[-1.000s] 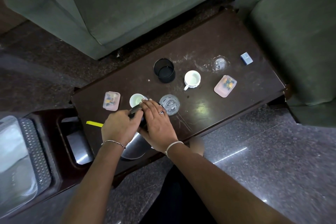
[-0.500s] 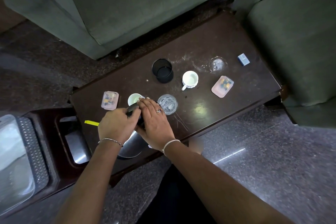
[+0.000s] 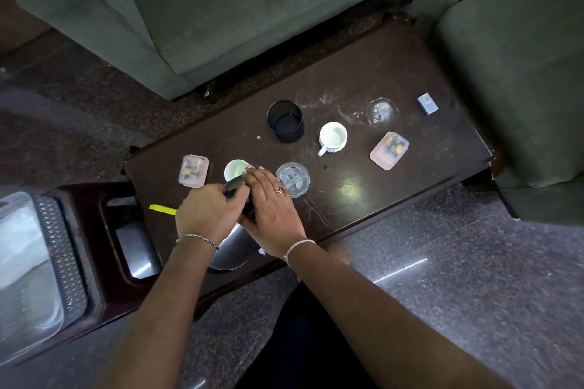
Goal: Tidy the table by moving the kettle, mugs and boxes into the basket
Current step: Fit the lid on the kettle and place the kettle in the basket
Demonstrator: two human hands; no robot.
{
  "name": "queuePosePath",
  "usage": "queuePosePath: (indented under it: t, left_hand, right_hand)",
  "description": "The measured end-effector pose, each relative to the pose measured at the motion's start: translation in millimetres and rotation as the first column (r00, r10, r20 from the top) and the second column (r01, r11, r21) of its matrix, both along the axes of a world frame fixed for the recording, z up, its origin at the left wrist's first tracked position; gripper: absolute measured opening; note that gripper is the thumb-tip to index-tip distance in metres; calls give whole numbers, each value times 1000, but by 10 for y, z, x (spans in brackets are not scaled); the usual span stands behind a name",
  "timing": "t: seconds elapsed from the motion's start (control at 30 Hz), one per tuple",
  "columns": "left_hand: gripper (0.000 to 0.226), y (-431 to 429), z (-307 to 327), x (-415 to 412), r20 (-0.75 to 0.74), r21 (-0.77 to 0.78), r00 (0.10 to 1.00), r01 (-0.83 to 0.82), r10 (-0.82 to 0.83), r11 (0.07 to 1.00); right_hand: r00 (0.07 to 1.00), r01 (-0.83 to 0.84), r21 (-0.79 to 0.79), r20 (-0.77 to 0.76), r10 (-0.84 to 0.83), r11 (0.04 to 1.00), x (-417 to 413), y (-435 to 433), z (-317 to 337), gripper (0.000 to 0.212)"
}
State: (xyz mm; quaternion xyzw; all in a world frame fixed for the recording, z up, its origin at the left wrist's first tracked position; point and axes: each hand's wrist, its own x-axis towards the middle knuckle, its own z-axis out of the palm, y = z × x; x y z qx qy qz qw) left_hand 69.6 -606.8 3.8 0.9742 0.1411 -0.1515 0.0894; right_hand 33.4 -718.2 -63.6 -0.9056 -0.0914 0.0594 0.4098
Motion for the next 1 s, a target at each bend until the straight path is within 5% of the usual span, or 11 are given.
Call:
queuePosePath:
  t: [0.6, 1.0]
  left_hand:
    - [49, 135, 36, -75, 39, -100, 999, 4, 0, 995]
    - [55, 376, 270, -226, 94, -275, 994, -24, 52, 961]
  right_hand:
    - [998, 34, 22, 43, -35, 999, -54, 39, 121, 65]
    - [994, -78, -86, 75, 85, 993, -75, 107, 555, 70]
